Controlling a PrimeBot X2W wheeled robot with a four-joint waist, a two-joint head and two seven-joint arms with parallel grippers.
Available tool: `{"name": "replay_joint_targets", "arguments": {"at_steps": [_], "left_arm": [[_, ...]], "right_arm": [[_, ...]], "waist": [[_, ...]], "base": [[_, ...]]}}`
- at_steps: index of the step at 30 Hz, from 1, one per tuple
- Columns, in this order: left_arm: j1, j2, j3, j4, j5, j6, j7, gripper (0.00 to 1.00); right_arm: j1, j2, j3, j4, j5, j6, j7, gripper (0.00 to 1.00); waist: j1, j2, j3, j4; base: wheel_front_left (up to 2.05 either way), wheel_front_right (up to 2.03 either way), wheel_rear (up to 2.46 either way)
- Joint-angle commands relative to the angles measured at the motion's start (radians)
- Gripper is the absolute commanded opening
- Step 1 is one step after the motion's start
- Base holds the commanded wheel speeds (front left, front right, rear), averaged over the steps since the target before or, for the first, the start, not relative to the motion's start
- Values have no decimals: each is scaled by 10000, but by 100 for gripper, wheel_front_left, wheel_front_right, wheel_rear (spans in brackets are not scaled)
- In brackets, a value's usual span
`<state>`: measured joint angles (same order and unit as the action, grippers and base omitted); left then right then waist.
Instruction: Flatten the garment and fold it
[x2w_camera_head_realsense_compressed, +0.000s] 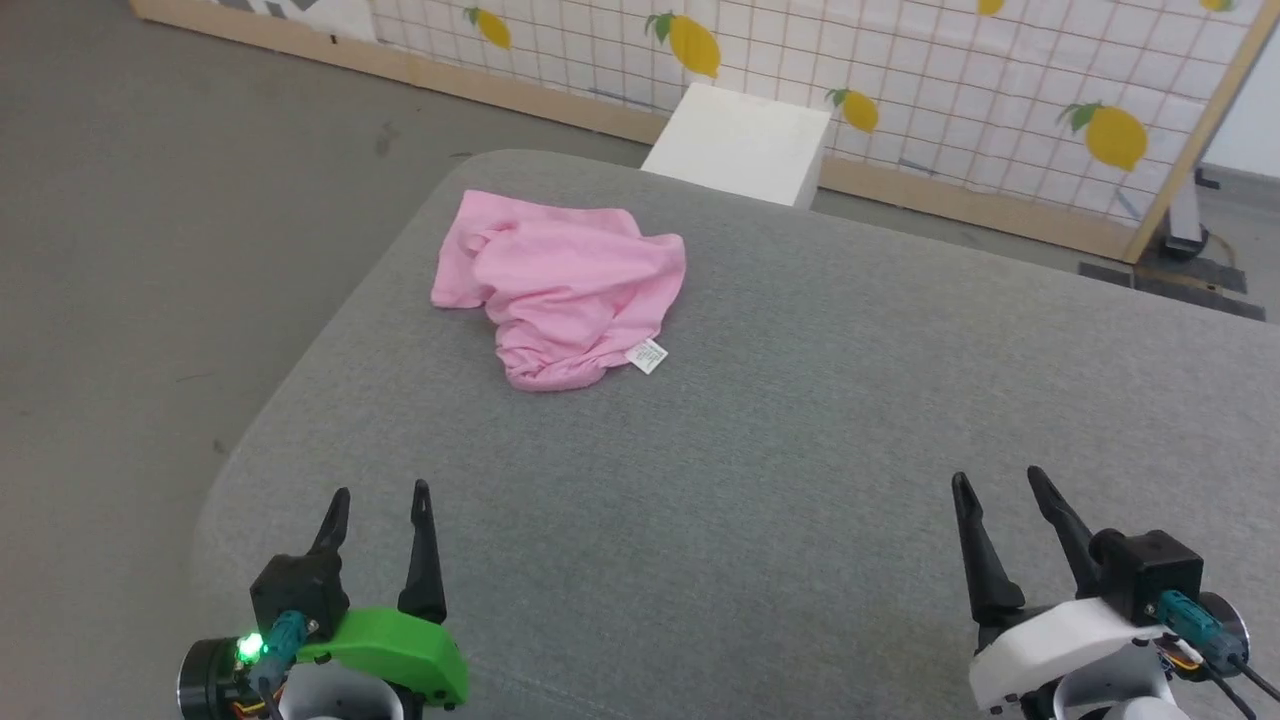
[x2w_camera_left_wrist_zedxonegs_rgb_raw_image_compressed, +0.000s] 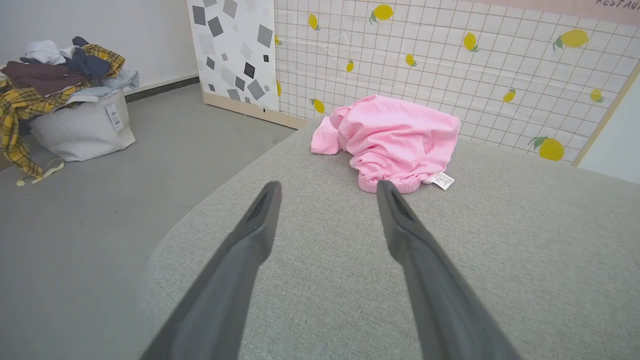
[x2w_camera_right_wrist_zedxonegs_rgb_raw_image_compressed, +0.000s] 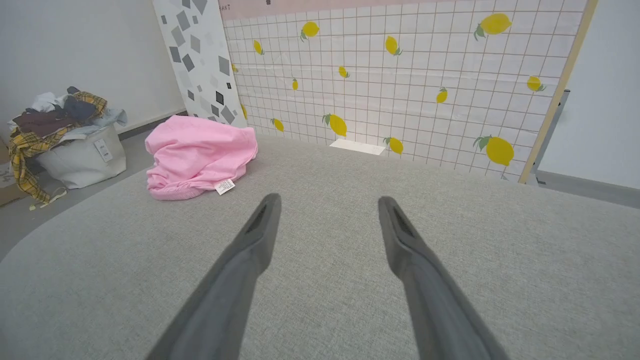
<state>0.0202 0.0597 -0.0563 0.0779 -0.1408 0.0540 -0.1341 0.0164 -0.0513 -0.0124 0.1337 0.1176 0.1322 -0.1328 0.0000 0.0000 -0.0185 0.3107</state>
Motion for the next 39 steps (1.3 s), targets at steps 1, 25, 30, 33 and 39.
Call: {"name": "replay_joint_targets", "arguments": {"at_steps": [1, 25, 30, 33, 39], "left_arm": [[172, 28, -48, 43, -66, 53, -100, 100], [310, 110, -333, 436, -377, 281, -655, 100], [331, 115, -393, 524, -450, 320, -755, 100], [343, 126, -440, 581, -490, 344, -816, 100], [375, 186, -510, 701, -581, 404, -939, 100]], "right_arm": [[115, 5, 1, 81, 111, -8, -105, 100], [168, 8, 96, 624, 516, -12, -649, 100], [191, 8, 94, 712, 571, -12, -750, 100], [213, 9, 61, 781, 609, -12, -812, 100], [281, 9, 39, 914, 696, -13, -937, 100]], "waist": [[0, 0, 13, 193], [0, 0, -33, 1555], [0, 0, -36, 1772], [0, 0, -56, 1911], [0, 0, -110, 2188]], "base": [[0, 0, 0], [0, 0, 0], [0, 0, 0], [0, 0, 0], [0, 0, 0]]}}
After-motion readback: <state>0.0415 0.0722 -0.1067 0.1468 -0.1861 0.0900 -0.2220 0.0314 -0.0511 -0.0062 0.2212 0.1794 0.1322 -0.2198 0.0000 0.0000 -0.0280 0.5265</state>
